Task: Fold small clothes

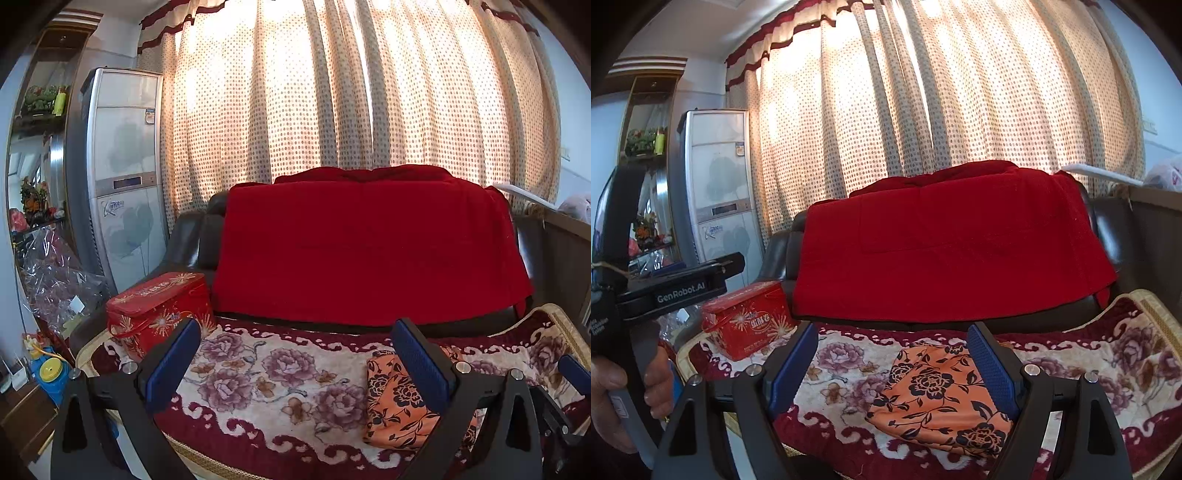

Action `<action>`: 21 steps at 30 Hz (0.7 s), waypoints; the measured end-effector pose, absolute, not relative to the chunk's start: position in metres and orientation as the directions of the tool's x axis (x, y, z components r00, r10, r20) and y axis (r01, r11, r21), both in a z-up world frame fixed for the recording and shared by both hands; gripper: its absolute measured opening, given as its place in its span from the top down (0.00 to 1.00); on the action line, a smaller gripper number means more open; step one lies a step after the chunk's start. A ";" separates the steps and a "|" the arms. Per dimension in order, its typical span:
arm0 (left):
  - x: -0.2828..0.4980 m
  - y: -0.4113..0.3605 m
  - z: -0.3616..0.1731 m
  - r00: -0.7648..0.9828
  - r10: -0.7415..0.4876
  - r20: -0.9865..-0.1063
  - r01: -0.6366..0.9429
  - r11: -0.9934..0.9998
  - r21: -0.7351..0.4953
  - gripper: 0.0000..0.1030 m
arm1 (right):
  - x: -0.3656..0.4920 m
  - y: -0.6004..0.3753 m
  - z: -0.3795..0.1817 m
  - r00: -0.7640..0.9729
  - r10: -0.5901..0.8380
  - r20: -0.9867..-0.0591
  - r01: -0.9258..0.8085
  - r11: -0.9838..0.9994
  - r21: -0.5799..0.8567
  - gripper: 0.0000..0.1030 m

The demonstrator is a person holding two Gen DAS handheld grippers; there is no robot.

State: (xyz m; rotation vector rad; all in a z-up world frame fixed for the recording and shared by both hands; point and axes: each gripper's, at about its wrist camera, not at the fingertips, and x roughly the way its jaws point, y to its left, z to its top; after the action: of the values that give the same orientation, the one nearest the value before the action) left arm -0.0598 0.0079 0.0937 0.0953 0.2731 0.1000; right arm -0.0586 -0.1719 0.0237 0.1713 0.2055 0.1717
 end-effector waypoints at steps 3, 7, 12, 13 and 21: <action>-0.059 0.007 0.093 0.957 0.109 -0.268 -0.082 0.991 0.109 0.00 | -0.061 -0.171 0.026 0.965 0.184 -0.184 -0.150 0.972 0.182 0.17; -0.054 0.007 0.090 0.955 0.109 -0.275 -0.082 0.991 0.108 0.00 | -0.058 -0.172 0.025 0.965 0.182 -0.188 -0.148 0.972 0.182 0.17; -0.042 0.009 0.085 0.950 0.109 -0.293 -0.083 0.992 0.100 0.00 | -0.046 -0.171 0.020 0.961 0.178 -0.213 -0.140 0.973 0.182 0.17; -0.038 0.009 0.083 0.948 0.110 -0.299 -0.084 0.991 0.101 0.00 | -0.042 -0.171 0.018 0.959 0.178 -0.221 -0.138 0.973 0.185 0.17; -0.016 0.012 0.072 0.936 0.116 -0.331 -0.089 0.991 0.097 0.00 | -0.019 -0.169 0.009 0.948 0.176 -0.264 -0.127 0.973 0.193 0.17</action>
State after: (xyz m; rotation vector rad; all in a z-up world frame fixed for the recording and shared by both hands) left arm -0.0162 0.0121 0.0724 0.0811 0.3430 0.1051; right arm -0.0194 -0.1691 0.0085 0.1749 0.2835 0.1550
